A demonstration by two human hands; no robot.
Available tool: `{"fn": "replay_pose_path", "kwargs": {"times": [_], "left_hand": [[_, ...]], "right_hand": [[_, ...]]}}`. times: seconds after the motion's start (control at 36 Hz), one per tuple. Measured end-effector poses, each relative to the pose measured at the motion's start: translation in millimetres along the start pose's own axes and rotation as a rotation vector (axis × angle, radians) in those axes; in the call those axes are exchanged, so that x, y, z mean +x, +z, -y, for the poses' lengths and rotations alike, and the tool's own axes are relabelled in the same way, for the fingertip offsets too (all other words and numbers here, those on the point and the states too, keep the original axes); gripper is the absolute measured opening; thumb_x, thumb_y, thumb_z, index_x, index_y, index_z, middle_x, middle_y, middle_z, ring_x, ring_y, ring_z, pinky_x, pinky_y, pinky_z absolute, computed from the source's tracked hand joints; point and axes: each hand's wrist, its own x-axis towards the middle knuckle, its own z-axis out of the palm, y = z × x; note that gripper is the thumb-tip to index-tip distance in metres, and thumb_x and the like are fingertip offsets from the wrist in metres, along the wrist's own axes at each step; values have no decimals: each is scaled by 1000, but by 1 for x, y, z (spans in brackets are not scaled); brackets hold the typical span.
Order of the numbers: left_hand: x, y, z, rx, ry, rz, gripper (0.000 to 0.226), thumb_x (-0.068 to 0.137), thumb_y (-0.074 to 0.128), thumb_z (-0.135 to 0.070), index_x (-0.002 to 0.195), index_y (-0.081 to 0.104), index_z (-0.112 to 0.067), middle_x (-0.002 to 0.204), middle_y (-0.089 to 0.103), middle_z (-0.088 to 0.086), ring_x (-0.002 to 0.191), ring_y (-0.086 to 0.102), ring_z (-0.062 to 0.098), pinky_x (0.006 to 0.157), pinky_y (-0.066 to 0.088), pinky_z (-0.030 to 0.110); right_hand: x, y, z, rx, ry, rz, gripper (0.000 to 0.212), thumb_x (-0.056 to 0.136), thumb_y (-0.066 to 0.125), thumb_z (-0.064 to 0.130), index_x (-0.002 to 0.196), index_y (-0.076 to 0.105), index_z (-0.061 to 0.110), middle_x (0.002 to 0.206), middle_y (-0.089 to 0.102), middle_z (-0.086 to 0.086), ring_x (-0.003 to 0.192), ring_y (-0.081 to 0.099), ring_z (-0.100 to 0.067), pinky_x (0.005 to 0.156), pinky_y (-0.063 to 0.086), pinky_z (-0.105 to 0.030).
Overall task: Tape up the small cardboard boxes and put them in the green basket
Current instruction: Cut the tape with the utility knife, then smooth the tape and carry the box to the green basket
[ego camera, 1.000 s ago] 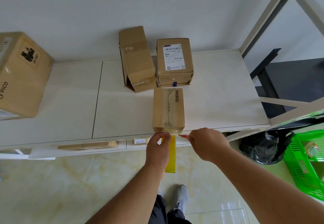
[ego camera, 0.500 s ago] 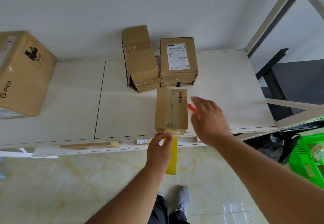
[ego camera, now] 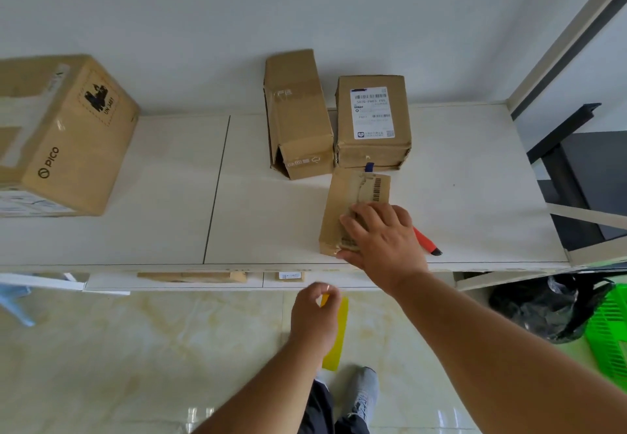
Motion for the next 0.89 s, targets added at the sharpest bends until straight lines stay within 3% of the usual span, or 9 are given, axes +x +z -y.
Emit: {"fn": "replay_pose_path", "kwargs": {"times": [0.14,0.25,0.39,0.47,0.53,0.61,0.69,0.78,0.89], "left_hand": [[-14,-19,10,-102,-75,-6,8,93,67,-34,92,71,-27,101,68,-15,95,61,2,77,46,23],[-15,-28,-3,-158,-26,-15,8,93,68,-31,90,72,-26,96,69,-18,98,63,3,85,49,26],[-18,-38,-23,-274,-52,-1,9,93,66,-33,86,72,-30,98,70,-10,92,65,18,76,53,32],[-27,-47,-38,-342,-52,13,7,92,68,-34,88,73,-34,101,71,-5,96,67,23,78,57,37],[-33,-53,-46,-400,-37,41,6,92,69,-30,90,75,-31,100,73,-6,99,68,24,82,58,42],[-50,-66,-62,-421,31,63,9,93,68,-25,96,76,-30,101,74,-11,104,68,19,95,56,47],[-67,-73,-80,-432,106,63,12,93,68,-28,98,75,-36,108,74,-8,107,68,20,99,52,53],[-93,-73,-103,-500,142,100,12,94,67,-30,101,74,-37,114,73,-4,109,68,23,98,53,55],[-131,-73,-129,-524,257,151,21,96,65,-21,104,76,-37,128,66,-13,120,62,14,104,50,44]], "right_hand": [[1,-3,-1,-3,2,-16,67,83,62,70,132,59,25,127,60,0,118,53,-29,102,44,-47],[0,-6,-10,8,-61,-65,63,91,48,69,132,63,22,127,63,-1,114,56,-29,98,49,-46],[0,-3,-8,-51,-82,-45,63,84,64,58,133,61,17,123,64,-5,106,58,-30,92,52,-45],[-1,-7,1,-60,-46,35,73,80,77,51,139,52,17,130,58,-5,113,54,-30,100,48,-45],[-5,-16,7,-36,3,95,80,83,75,54,148,43,19,142,51,-3,126,48,-29,111,41,-44],[-24,-48,19,270,211,8,56,96,62,43,143,49,17,143,53,-2,132,48,-25,111,41,-40],[-52,-92,38,884,526,-31,22,101,54,44,108,62,26,109,71,7,101,65,-12,90,55,-35],[-74,-131,56,1368,561,168,40,91,60,62,102,62,24,85,73,5,79,68,-8,83,56,-41],[-87,-166,68,1469,519,178,37,88,77,42,112,61,20,94,74,-9,82,72,-25,77,59,-47]]}}
